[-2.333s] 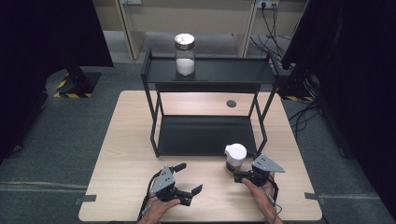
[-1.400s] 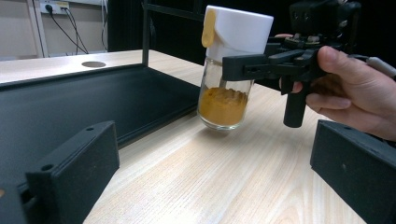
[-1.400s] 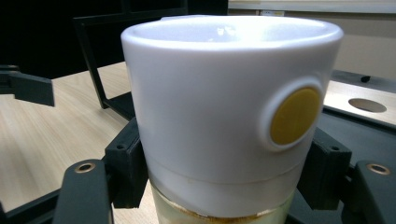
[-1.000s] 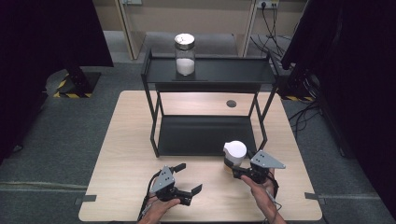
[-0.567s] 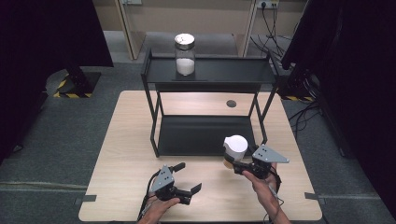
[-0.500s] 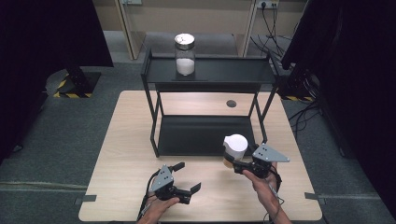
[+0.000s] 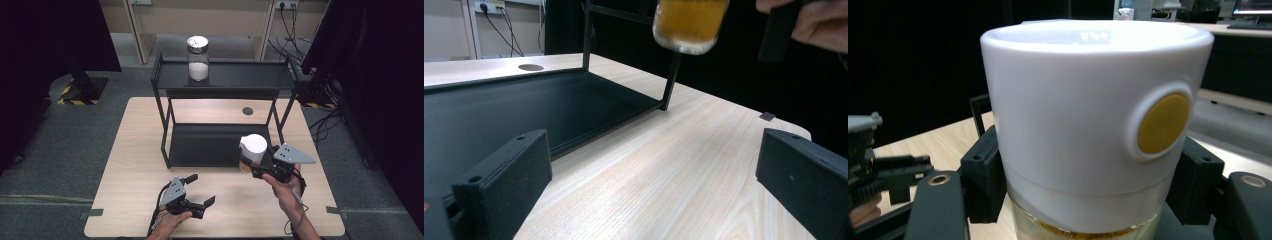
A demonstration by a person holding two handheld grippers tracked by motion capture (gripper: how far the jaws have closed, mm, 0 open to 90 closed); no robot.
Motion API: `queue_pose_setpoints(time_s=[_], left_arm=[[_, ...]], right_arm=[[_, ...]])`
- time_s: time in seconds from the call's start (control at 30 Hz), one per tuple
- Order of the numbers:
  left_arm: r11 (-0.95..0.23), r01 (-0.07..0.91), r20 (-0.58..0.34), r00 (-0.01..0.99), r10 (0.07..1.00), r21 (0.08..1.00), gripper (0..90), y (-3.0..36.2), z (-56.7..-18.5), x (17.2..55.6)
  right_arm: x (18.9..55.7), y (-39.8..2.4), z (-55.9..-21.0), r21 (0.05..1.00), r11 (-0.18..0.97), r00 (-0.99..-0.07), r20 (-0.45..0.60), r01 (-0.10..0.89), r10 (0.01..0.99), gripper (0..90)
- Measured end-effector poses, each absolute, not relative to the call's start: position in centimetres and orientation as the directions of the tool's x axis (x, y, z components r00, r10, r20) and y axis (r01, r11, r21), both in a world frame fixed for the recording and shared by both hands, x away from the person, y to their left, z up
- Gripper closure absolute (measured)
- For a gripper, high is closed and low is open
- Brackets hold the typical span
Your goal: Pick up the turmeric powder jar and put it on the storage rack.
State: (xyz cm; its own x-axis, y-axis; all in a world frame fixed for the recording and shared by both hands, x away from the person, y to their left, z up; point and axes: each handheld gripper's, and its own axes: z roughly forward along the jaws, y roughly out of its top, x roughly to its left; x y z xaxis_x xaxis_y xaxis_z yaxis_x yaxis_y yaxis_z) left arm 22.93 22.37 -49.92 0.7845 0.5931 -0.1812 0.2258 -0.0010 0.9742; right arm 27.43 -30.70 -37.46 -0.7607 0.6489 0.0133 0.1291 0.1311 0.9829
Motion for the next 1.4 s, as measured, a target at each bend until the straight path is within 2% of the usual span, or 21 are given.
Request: queue_pose_setpoints(time_s=[0.53,1.4], left_arm=[[-0.001,0.229,-0.184,0.785,0.592,0.973,0.7,22.3,-50.0,22.9],[-0.006,0.234,-0.186,0.787,0.589,0.972,0.7,22.3,-50.0,23.0]], right_arm=[[29.4,-29.5,-30.6,0.984,0.14,-0.79,0.001,0.11,0.613,30.9],[32.0,-27.6,-23.1,0.985,0.13,-0.82,0.019,0.113,0.571,31.0]])
